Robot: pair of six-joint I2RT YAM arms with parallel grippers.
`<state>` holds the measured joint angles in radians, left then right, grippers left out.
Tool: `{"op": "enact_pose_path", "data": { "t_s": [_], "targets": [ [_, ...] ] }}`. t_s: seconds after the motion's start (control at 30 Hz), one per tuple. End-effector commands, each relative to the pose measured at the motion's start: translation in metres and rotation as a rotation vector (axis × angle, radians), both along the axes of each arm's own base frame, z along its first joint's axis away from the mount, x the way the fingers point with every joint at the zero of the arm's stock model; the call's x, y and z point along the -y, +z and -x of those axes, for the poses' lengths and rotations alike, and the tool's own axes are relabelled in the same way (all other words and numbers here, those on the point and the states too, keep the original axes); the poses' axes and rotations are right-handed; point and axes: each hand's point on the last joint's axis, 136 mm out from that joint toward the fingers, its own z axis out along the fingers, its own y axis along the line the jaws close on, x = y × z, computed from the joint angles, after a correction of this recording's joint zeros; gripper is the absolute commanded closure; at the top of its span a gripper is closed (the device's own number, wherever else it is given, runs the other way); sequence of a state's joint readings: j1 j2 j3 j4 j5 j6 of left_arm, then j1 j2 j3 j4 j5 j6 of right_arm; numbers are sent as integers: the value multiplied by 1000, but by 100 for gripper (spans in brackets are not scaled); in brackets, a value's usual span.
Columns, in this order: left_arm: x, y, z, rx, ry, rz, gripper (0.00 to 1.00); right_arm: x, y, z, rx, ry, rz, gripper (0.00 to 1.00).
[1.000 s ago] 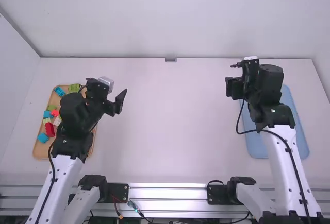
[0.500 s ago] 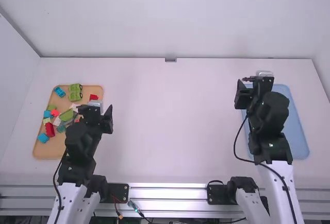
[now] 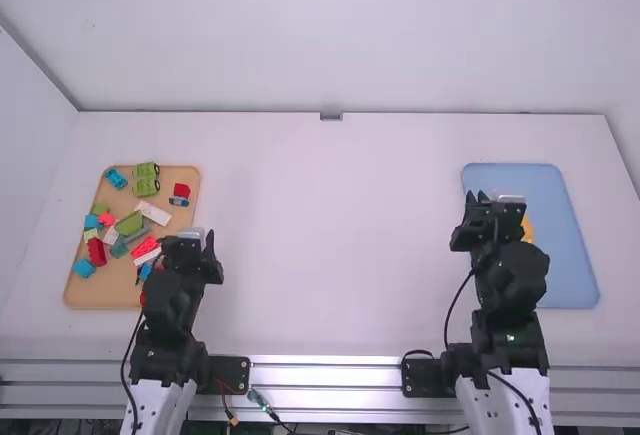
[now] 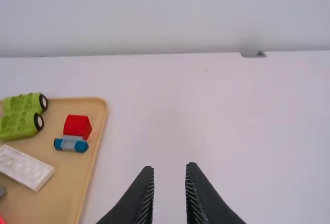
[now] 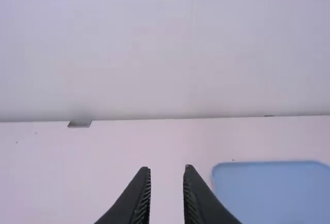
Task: Assemble lego blocks to make yellow taxi
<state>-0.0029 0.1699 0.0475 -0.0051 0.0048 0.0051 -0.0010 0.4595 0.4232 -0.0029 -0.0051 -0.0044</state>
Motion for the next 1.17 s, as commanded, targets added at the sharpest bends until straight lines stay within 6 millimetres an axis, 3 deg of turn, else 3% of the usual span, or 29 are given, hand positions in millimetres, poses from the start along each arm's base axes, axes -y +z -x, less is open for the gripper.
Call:
{"op": "enact_pose_path", "data": {
  "t_s": [0.0,0.2,0.4,0.8,1.13],
  "targets": [
    [-2,-7,1,11,9,4,87,1,-12,6,3,-5,-4,89],
    [-2,4,3,74,9,4,95,1,-39,16,3,-5,-4,100],
    [-2,17,4,128,8,4,100,1,-62,22,3,-5,-4,100],
    [-2,17,4,128,8,4,100,1,-101,27,3,-5,-4,100],
    [-2,17,4,128,8,4,100,1,-99,28,39,-5,-4,100]
  ]
}}
